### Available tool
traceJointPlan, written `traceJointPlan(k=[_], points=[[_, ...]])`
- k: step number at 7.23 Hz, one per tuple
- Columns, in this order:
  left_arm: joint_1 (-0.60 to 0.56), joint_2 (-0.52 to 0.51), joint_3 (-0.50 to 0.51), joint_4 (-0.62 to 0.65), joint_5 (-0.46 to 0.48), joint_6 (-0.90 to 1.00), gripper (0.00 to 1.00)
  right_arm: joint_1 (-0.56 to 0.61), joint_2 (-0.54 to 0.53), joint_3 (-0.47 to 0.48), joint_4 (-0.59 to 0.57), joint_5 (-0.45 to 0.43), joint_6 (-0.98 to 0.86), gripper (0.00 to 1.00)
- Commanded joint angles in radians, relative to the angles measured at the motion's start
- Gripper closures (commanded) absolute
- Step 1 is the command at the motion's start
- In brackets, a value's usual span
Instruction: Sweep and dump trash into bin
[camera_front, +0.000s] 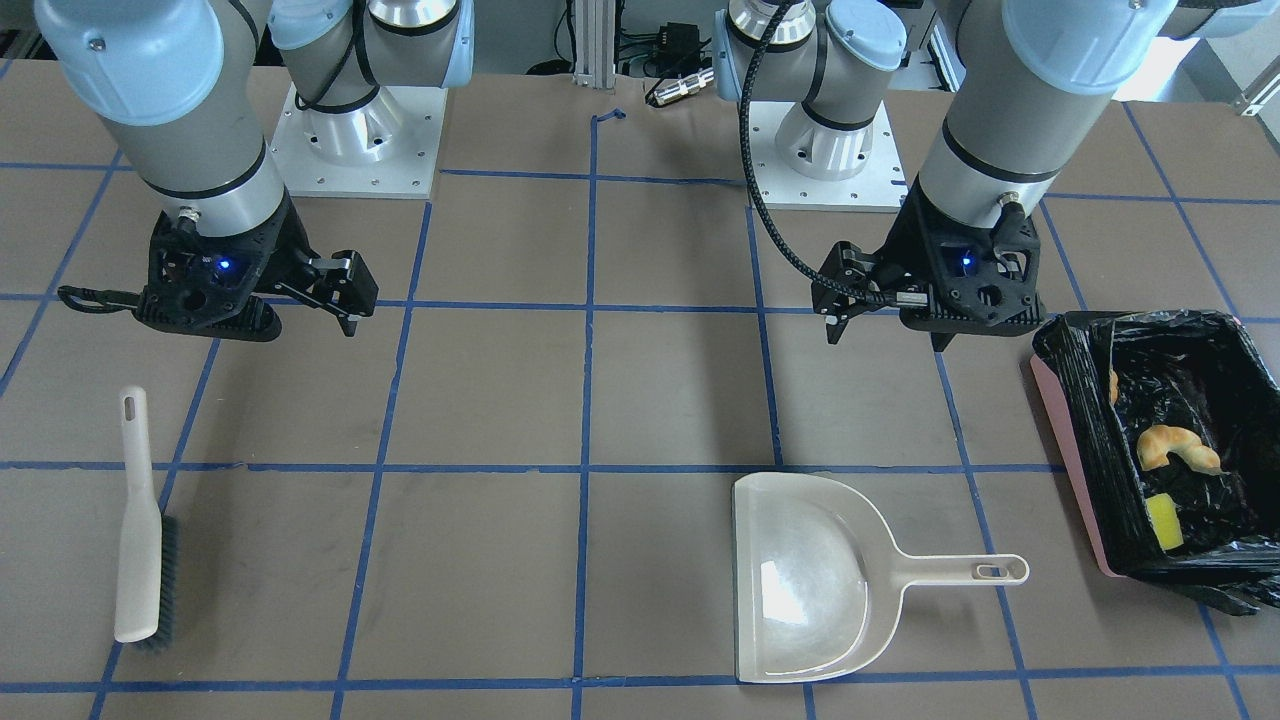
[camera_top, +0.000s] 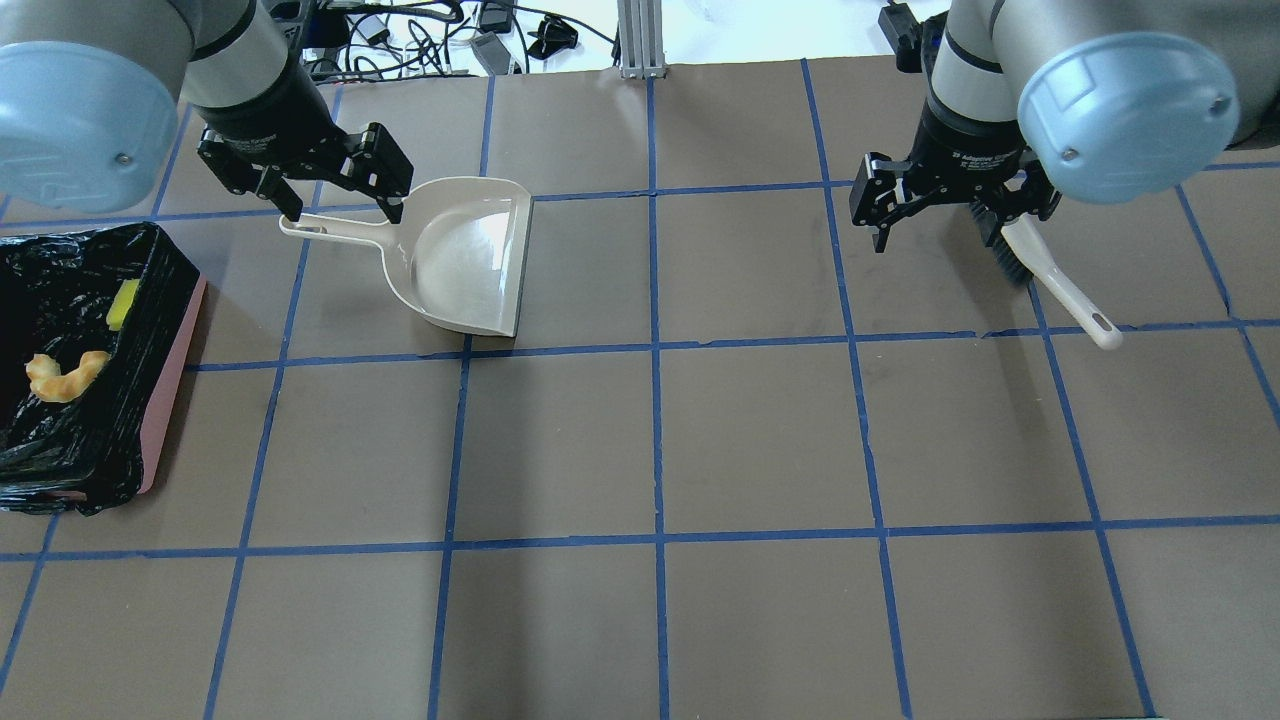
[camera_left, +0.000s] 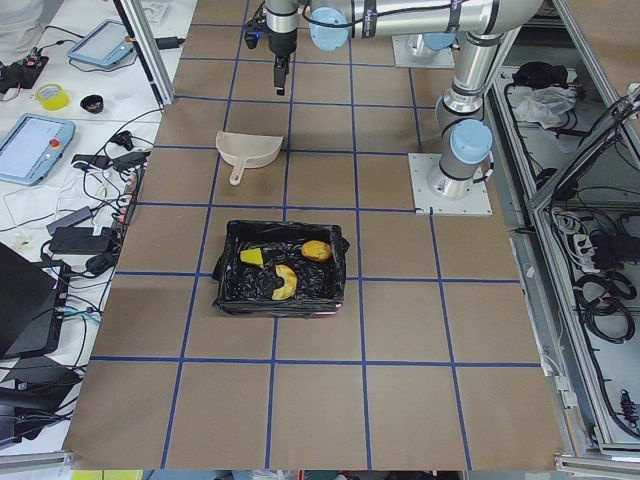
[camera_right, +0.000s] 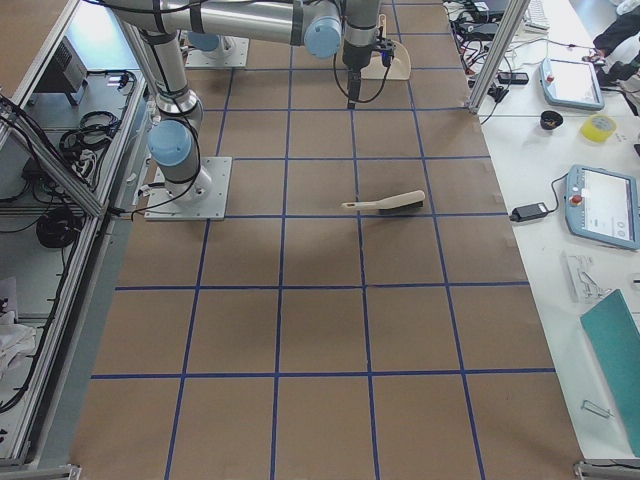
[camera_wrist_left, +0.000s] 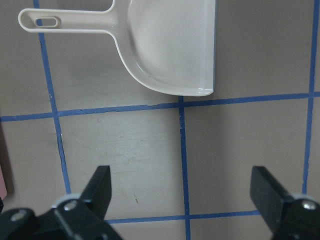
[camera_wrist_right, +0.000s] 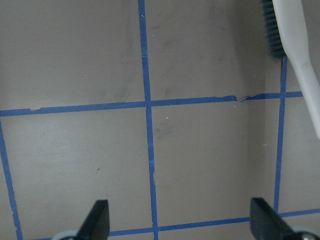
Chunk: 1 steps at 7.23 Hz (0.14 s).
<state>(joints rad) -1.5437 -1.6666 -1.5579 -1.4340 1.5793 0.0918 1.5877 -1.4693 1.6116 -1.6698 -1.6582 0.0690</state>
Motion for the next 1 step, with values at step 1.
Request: traceJointPlan(k=[1], points=[[-0.003, 0.001, -0.002, -0.005, 0.024, -0.047, 0.0, 0.0, 0.0, 0.001, 0.001, 0.0, 0.0, 0.0]])
